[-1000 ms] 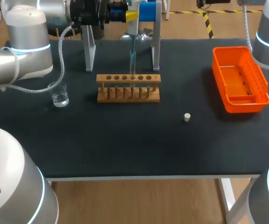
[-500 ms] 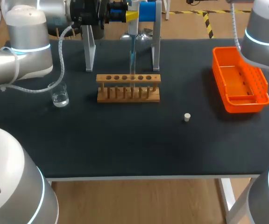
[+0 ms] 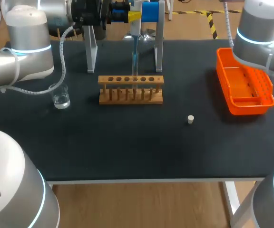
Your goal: Invert the test tube, pick up the pipette, mount the tip to pipette, aspirate from beaker and dispense into the tube, eject the tip, return the pipette, and cap with the stopper.
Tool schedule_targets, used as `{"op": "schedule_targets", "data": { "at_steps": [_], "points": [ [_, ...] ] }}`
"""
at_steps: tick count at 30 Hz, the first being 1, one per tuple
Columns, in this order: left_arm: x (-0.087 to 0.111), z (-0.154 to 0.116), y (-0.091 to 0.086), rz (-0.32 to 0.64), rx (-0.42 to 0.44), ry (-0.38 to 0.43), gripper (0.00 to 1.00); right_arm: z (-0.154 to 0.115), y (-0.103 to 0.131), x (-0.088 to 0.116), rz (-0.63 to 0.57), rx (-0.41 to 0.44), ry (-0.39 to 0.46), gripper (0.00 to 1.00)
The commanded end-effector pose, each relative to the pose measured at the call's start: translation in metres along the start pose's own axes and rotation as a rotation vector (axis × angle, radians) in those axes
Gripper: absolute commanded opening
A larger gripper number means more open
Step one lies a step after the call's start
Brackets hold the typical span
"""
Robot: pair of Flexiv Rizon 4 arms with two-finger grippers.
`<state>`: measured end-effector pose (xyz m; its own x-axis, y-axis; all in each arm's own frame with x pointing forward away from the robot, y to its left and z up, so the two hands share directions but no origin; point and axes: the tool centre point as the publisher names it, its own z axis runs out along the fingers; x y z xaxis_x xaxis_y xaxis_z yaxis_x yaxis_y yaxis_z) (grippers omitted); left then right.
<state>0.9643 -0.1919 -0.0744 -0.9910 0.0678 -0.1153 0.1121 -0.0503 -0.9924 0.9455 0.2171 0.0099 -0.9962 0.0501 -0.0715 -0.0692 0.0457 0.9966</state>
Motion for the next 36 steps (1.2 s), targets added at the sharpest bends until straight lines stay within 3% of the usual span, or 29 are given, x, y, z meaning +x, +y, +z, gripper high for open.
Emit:
{"op": "schedule_targets", "data": {
  "at_steps": [1, 36],
  "points": [
    [-0.002, -0.001, 0.000, 0.001, 0.002, 0.005, 0.00, 0.009, -0.003, -0.004, 0.002, 0.000, 0.006, 0.00],
    [-0.002, -0.001, 0.000, 0.001, 0.002, 0.005, 0.00, 0.024, -0.013, -0.008, 0.022, -0.002, 0.024, 0.00]
  ]
}}
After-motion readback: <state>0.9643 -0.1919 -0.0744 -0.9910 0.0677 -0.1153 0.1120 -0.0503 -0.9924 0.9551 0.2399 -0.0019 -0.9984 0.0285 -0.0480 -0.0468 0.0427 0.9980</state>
